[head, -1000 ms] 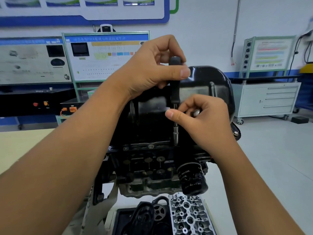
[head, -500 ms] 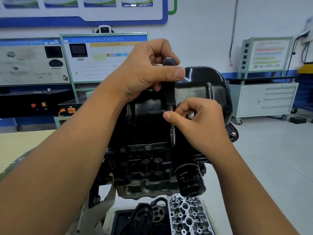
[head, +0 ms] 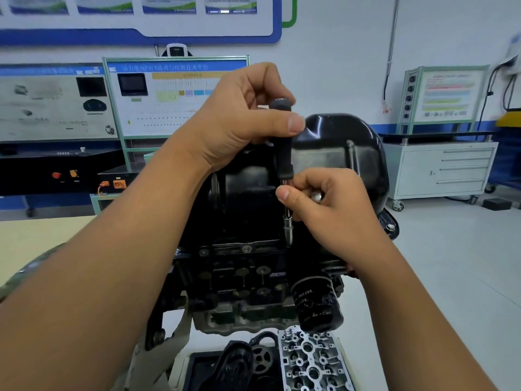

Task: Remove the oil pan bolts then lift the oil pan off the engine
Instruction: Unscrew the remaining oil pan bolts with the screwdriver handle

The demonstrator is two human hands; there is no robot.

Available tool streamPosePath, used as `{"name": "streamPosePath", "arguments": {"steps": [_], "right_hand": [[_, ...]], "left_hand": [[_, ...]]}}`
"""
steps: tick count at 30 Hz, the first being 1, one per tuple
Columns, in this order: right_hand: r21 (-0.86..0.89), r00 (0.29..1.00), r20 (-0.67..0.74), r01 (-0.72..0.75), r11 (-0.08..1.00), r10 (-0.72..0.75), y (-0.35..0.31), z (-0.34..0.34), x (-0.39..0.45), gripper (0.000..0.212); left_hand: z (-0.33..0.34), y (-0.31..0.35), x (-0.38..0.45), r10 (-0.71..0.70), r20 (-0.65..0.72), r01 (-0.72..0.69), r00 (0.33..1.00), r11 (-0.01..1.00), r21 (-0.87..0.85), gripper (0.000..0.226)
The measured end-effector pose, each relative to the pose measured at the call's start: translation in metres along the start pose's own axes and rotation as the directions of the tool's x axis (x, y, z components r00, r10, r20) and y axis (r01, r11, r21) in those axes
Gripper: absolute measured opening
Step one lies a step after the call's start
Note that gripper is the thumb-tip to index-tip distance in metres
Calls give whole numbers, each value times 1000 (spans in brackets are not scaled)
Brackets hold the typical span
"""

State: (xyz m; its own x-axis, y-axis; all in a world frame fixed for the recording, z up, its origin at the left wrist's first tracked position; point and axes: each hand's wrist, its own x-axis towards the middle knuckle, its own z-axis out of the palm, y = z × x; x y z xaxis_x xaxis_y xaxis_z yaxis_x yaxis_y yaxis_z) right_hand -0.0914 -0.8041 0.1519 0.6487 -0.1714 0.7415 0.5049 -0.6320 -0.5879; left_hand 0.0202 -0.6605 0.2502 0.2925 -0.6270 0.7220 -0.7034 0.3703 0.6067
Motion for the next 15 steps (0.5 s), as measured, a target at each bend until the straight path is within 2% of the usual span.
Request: {"name": "streamPosePath", "arguments": {"steps": [2, 4, 8, 10, 13, 15], "right_hand": [[38, 998, -52, -19, 999, 21, 0, 1, 0, 22], [49, 994, -100, -26, 998, 31, 0, 5, 0, 30], [11, 994, -110, -22, 1000, 23, 2, 7, 2, 36], [30, 996, -72, -45, 999, 47, 5, 4, 2, 35], [64, 999, -27, -43, 997, 44, 6, 2, 1, 33], [65, 998, -45, -28, 998, 31, 5, 2, 0, 32]], "left_hand": [[2, 1, -1, 14, 11, -14, 1000, 1000, -1, 40], [3, 7, -2, 4, 96, -6, 995, 1000, 16, 49], [0, 12, -2, 4, 276, -11, 961, 1000, 24, 36], [-2, 12, -1, -10, 294, 5, 956, 1000, 18, 27], [-1, 12, -4, -19, 260, 17, 965, 1000, 7, 38], [0, 9, -5, -18, 195, 15, 981, 1000, 16, 45]]}}
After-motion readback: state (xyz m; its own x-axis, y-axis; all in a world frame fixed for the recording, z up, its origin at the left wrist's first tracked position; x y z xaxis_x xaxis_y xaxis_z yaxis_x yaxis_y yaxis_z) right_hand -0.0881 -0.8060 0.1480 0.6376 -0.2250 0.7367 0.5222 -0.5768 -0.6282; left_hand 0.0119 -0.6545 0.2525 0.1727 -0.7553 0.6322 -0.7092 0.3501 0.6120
